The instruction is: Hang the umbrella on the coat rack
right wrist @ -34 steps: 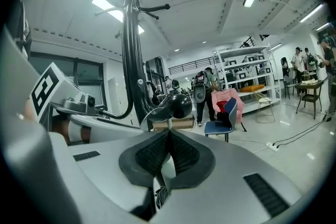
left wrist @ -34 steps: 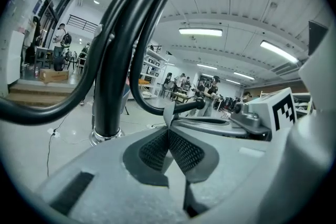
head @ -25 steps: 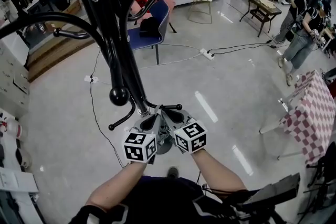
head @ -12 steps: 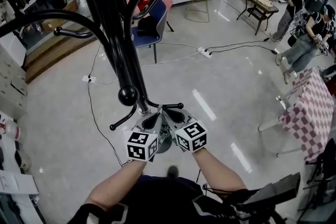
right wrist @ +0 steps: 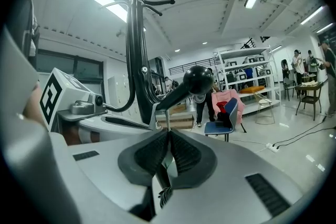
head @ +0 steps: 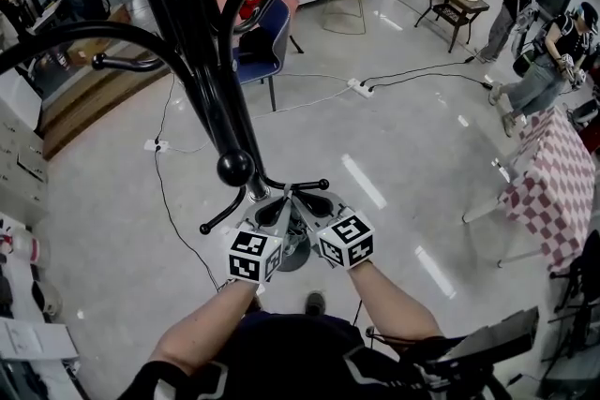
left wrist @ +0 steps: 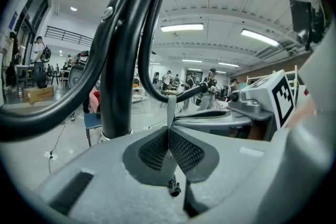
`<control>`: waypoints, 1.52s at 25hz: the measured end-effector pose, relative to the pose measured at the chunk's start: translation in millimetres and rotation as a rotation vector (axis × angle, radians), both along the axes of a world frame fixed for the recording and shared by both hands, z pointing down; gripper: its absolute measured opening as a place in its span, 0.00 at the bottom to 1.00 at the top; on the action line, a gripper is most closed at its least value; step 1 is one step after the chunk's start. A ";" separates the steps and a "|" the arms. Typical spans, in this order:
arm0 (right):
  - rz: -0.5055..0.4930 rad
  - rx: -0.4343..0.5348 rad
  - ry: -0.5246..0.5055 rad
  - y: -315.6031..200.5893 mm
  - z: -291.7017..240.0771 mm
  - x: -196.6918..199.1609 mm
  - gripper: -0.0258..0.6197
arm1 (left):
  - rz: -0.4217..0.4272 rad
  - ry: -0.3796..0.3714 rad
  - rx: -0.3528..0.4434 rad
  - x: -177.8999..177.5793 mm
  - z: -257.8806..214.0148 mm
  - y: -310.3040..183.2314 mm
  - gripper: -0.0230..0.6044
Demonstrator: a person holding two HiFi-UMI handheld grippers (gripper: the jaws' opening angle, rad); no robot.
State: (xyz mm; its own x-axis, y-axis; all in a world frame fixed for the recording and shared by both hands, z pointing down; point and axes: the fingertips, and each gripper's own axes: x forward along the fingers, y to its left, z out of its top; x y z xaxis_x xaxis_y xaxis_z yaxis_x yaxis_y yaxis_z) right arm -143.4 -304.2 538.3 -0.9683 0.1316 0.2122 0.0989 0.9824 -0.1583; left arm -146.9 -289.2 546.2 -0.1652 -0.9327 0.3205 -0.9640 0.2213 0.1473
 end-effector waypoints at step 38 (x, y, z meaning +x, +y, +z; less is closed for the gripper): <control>0.233 0.045 -0.144 24.1 -125.6 66.0 0.05 | 0.192 0.049 0.211 32.9 -106.8 47.1 0.06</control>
